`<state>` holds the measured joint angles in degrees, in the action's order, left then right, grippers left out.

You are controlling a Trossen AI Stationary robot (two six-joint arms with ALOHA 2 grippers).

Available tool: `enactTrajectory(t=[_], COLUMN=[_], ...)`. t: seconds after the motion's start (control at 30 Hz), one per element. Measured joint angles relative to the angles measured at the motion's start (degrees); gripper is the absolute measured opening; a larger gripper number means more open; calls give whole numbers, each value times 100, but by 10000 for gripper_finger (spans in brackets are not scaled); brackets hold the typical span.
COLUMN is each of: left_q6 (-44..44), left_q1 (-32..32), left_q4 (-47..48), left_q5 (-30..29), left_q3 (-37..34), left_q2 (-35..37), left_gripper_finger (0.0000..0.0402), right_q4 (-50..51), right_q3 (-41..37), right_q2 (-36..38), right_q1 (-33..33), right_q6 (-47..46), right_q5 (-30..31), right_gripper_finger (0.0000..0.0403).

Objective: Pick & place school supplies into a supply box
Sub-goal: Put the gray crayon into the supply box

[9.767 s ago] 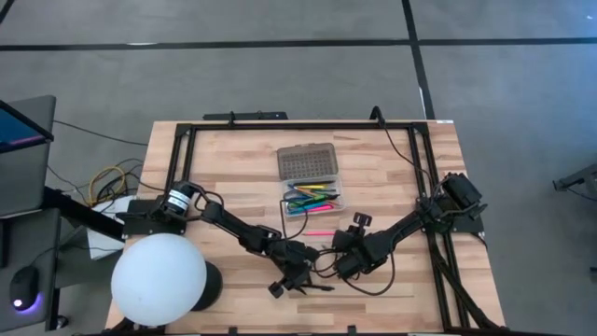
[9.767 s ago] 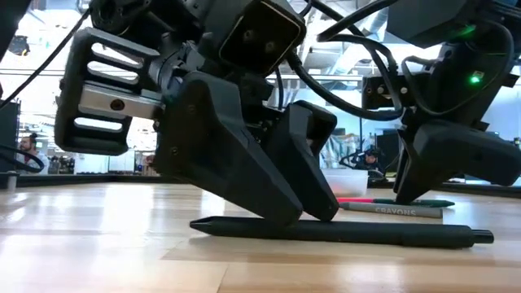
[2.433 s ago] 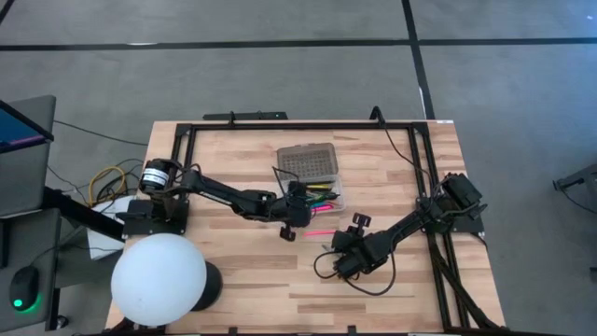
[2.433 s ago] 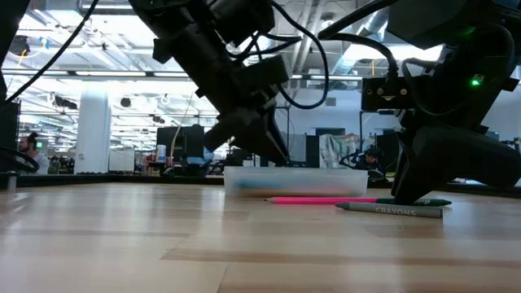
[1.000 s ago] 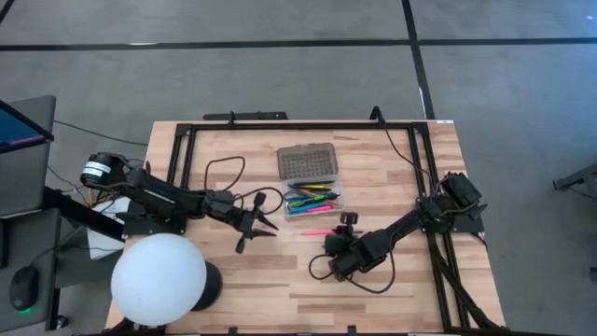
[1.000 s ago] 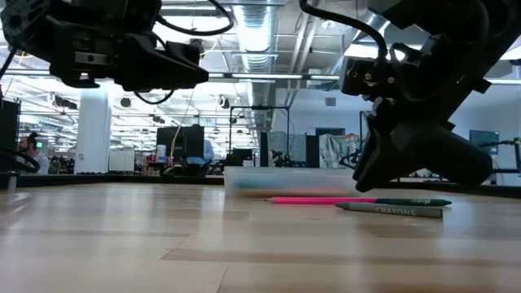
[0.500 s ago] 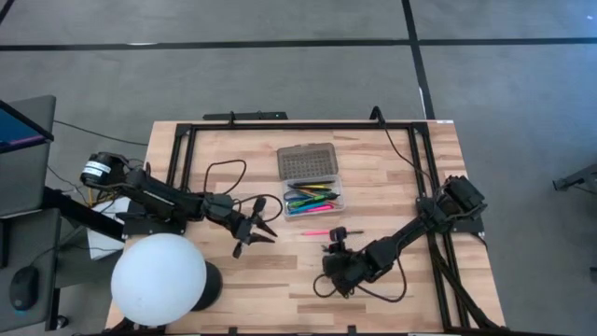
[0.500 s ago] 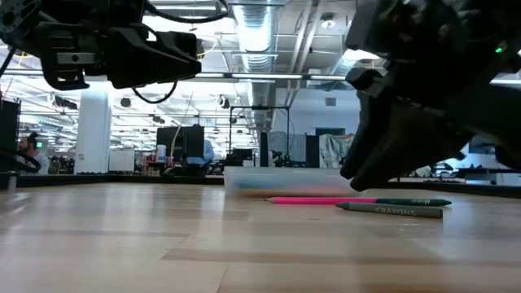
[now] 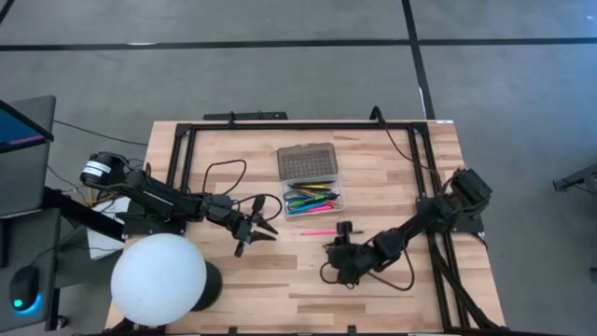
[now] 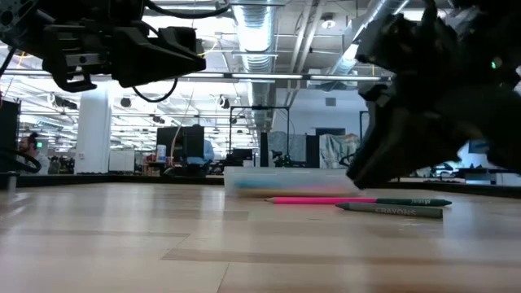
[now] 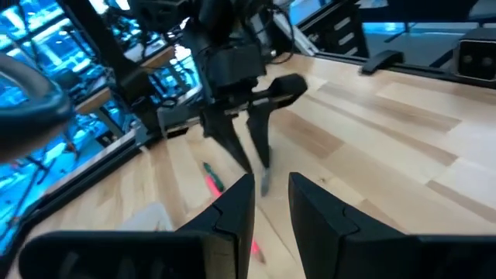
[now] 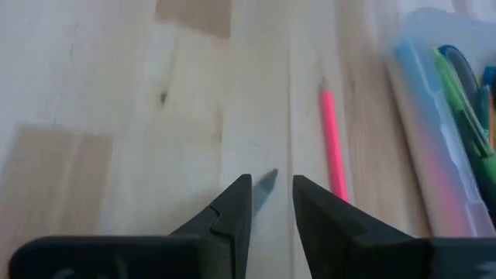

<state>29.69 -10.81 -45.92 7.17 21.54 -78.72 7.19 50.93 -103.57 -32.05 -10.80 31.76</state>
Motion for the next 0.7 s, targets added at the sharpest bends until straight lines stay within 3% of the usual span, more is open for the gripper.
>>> enactTrajectory(t=[0.3, 0.7], left_q6=[-162, -205], left_q1=[2, 2], left_q4=[40, 56], left_q5=[-143, -185], left_q3=[2, 2], left_q2=[0, 0], left_gripper_finger=[75, 75], right_q4=[-12, -256], right_q3=[-459, -470], right_q2=[446, 385], right_q1=[11, -237], right_q6=[-1892, -2088], right_q5=[-62, -40], right_gripper_finger=[90, 90])
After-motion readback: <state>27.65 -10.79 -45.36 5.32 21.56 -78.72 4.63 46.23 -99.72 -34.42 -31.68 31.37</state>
